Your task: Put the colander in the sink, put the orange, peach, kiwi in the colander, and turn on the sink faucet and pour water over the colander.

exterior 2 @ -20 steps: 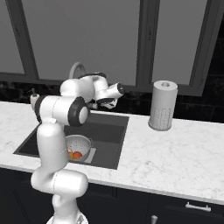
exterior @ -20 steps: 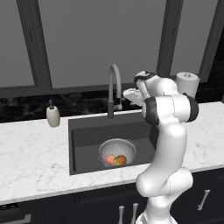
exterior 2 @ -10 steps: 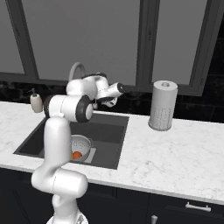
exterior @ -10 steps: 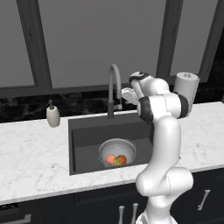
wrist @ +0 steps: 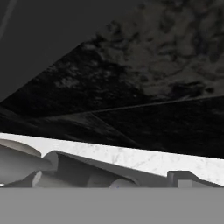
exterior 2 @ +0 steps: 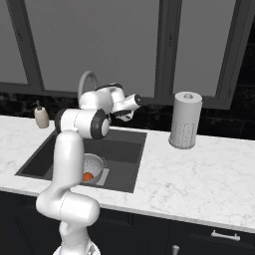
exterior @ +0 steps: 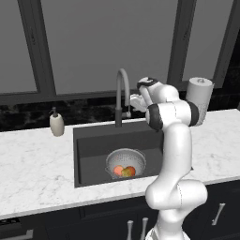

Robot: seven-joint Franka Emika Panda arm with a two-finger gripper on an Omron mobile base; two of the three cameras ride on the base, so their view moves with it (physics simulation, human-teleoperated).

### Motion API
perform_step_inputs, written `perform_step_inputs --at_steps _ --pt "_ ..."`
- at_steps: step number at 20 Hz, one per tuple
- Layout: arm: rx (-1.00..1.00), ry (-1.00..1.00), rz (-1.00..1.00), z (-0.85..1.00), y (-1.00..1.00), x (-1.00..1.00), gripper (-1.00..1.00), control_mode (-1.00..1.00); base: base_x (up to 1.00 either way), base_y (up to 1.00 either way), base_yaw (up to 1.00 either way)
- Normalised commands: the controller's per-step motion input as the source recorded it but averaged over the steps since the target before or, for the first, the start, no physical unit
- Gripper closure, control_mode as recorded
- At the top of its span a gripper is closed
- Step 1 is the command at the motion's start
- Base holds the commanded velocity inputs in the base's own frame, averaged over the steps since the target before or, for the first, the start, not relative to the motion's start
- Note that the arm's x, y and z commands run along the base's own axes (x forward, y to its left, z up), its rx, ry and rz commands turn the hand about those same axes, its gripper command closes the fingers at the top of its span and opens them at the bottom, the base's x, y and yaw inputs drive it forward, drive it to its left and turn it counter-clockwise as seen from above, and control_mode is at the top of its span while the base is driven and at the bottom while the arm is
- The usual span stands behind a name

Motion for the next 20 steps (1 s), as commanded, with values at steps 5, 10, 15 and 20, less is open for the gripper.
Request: perform_step_inputs --at_steps 5,10,15,20 --pt "0.00 0.00 0.00 -0.07 0.03 0.14 -1.00 -1.00 0.00 0.00 0.00" --pt "0.00 0.00 0.00 -0.07 0.00 0.27 -1.00 -1.00 0.00 0.00 0.00" --pt "0.00 0.00 -0.01 -0.06 0.03 0.21 1.00 -1.00 0.00 0.00 0.00" --pt "-0.01 -0.01 -0.04 0.00 -0.19 0.07 1.00 -1.00 0.00 0.00 0.00"
